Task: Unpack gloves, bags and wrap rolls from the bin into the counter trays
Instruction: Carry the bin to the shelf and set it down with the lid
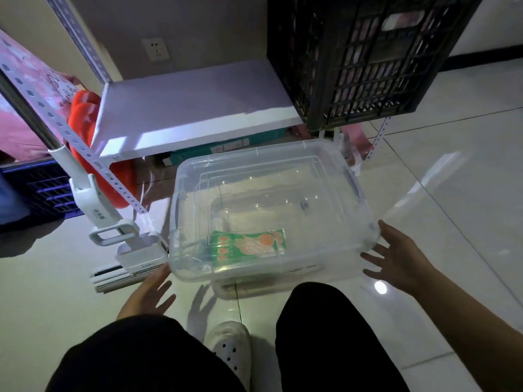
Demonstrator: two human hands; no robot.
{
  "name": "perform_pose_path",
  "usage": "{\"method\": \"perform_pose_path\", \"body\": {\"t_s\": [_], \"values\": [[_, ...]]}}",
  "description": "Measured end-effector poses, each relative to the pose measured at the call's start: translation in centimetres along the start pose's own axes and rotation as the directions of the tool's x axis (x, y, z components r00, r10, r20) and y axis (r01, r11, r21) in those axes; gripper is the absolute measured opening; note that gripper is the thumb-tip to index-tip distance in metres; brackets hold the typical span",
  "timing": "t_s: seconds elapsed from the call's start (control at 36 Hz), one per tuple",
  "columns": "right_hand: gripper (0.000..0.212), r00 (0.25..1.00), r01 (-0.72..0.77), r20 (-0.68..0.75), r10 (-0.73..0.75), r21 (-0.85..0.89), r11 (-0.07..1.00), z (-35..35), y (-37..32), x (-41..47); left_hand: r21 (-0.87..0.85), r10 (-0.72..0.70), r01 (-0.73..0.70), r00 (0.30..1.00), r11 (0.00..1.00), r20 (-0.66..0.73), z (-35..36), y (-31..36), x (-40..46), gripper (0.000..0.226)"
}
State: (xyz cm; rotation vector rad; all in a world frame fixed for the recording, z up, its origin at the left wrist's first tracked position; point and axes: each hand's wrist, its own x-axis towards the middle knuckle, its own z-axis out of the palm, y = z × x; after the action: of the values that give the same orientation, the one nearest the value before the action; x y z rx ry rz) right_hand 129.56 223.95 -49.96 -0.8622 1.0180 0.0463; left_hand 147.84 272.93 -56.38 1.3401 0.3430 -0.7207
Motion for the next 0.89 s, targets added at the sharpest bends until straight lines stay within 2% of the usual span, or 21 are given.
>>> {"method": "perform_pose_path", "body": {"t_s": [0.03,0.11,0.14,0.22,0.36,0.56,0.67,0.75,0.89], "values": [[0.045,1.0,-0.008,-0.002,0.008,0.015,1.0,0.2,0.0,0.0,-0.031,0.018,-0.018,1.0,0.999,0.019,0.8,0.2,0.1,0.035],[0.037,1.0,0.005,-0.027,-0.004,0.01,1.0,1.0,-0.3,0.3,-0.044,0.046,-0.043,0.997,0.998,0.062,3.1,1.3,0.4,0.07],[0.035,0.999,0.019,-0.037,-0.019,0.001,1.0,1.2,-0.4,0.3,-0.041,0.047,-0.044,0.996,0.998,0.071,3.6,1.6,0.5,0.072],[0.029,0.998,0.039,-0.048,-0.04,-0.016,0.999,1.7,-0.7,0.2,-0.018,0.011,-0.01,0.995,1.0,0.099,4.2,2.2,1.1,0.062],[0.03,0.996,0.081,-0.043,-0.083,-0.045,0.996,1.9,-0.7,-0.6,-0.021,-0.039,0.042,0.993,0.999,0.111,3.9,3.2,1.7,0.065],[0.035,0.994,0.106,-0.017,-0.107,-0.069,0.992,3.6,-3.8,-2.1,-0.063,-0.087,0.091,0.993,0.994,0.075,3.3,6.9,1.5,0.082],[0.047,0.997,0.082,0.0,-0.082,-0.041,0.996,4.7,-5.9,-3.1,-0.074,-0.049,0.054,0.997,0.996,0.062,4.2,8.8,-0.2,0.074],[0.048,0.995,0.097,0.012,-0.097,-0.032,0.995,5.1,-7.2,-4.0,-0.096,-0.014,0.016,1.0,0.995,0.022,5.3,10.0,-1.9,0.073],[0.048,0.996,0.075,0.048,-0.072,-0.044,0.996,4.9,-9.1,-5.3,-0.106,0.042,-0.036,0.998,0.994,0.055,5.6,12.9,-4.7,0.071]]}}
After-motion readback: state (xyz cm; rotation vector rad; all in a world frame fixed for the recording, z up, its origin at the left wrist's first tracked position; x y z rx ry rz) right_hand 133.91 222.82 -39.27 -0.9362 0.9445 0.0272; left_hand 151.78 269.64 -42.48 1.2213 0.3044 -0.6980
